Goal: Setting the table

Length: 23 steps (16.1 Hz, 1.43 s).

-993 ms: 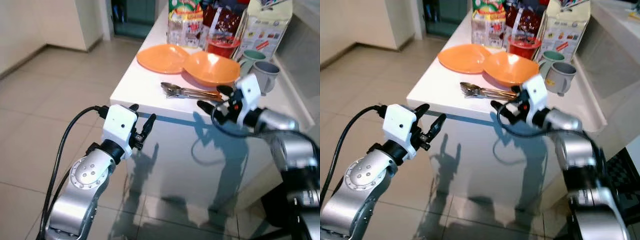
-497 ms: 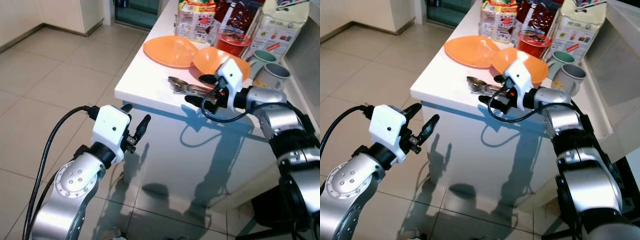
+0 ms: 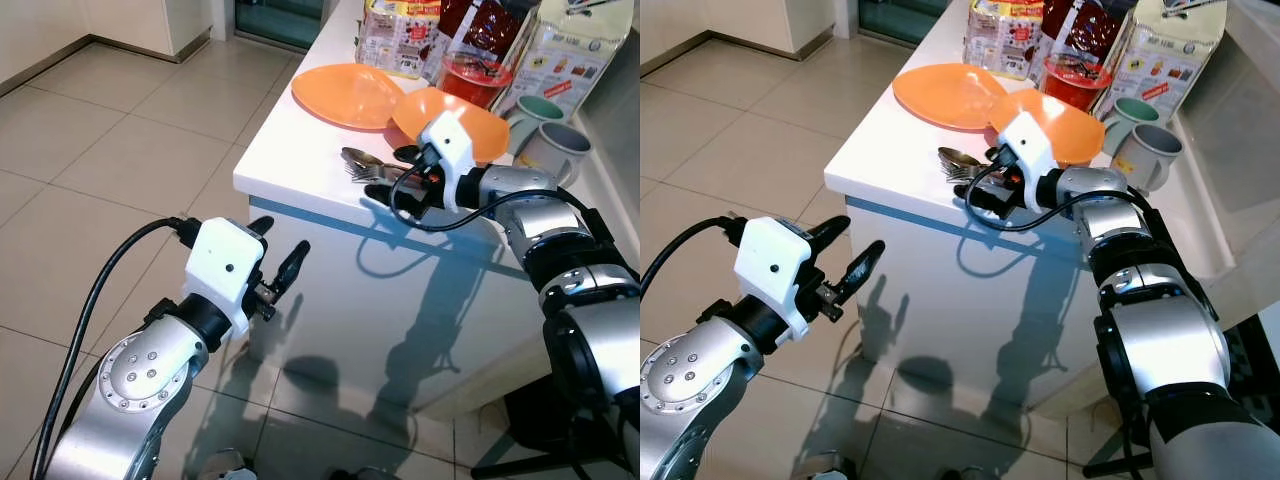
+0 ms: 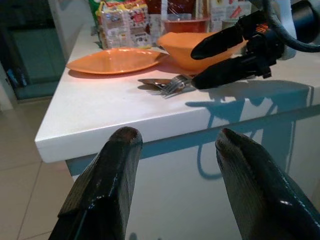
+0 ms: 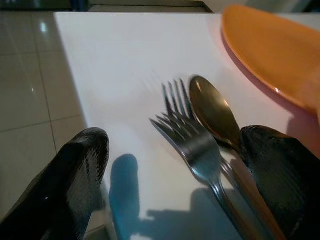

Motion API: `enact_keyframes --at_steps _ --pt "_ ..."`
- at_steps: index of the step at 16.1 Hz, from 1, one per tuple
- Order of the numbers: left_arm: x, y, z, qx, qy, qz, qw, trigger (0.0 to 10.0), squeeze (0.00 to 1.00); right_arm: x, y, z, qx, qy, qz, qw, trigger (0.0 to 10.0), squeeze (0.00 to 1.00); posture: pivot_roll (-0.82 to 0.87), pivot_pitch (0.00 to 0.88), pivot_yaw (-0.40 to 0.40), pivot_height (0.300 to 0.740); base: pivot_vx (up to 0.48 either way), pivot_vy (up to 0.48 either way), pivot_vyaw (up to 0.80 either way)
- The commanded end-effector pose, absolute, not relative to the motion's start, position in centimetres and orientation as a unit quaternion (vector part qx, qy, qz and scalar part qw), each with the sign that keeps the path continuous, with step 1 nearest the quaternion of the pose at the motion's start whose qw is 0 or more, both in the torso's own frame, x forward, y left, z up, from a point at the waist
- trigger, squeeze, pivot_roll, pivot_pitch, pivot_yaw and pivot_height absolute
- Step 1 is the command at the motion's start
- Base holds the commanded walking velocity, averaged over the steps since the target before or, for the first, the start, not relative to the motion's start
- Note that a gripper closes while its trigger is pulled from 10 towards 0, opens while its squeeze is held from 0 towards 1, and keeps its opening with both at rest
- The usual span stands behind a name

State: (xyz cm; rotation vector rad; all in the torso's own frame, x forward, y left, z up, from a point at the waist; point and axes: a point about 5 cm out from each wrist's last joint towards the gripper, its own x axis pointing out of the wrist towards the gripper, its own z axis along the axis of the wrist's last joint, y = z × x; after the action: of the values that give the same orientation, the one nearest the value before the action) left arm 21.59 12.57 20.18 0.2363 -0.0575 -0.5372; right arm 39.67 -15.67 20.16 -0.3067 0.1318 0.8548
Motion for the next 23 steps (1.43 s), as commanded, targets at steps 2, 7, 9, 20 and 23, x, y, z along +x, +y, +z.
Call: enact_keyframes --at_steps 2,7,9,20,23 --pt "21.0 12.5 20.7 0.118 -0.028 -0.285 0.951 10.0 0.0 39.9 -16.7 20.4 -0.139 0.067 0.381 0.912 10.0 0.0 0.22 0.123 -0.129 0.74 0.0 0.0 0.0" --pt "20.5 12.4 20.9 0.119 -0.019 -0.307 0.944 10.0 0.0 39.9 -17.1 19.7 -0.094 0.086 0.374 0.919 10.0 0.0 0.24 0.126 -0.119 0.74 0.0 0.0 0.0" --pt "20.5 12.3 21.0 0.117 -0.019 -0.306 0.945 10.0 0.0 40.1 -16.8 20.0 -0.104 0.083 0.363 0.922 6.0 0.0 0.24 0.127 -0.124 0.74 0.0 0.0 0.0" --pt "19.7 12.2 20.9 0.114 -0.01 -0.304 0.946 10.0 0.0 40.4 -17.1 19.6 -0.138 0.098 0.311 0.935 10.0 0.0 0.25 0.131 -0.144 0.74 0.0 0.0 0.0" --pt "19.6 12.2 20.9 0.114 -0.008 -0.305 0.945 10.0 0.0 40.4 -17.4 19.5 -0.124 0.106 0.308 0.937 10.0 0.0 0.25 0.14 -0.142 0.74 0.0 0.0 0.0"
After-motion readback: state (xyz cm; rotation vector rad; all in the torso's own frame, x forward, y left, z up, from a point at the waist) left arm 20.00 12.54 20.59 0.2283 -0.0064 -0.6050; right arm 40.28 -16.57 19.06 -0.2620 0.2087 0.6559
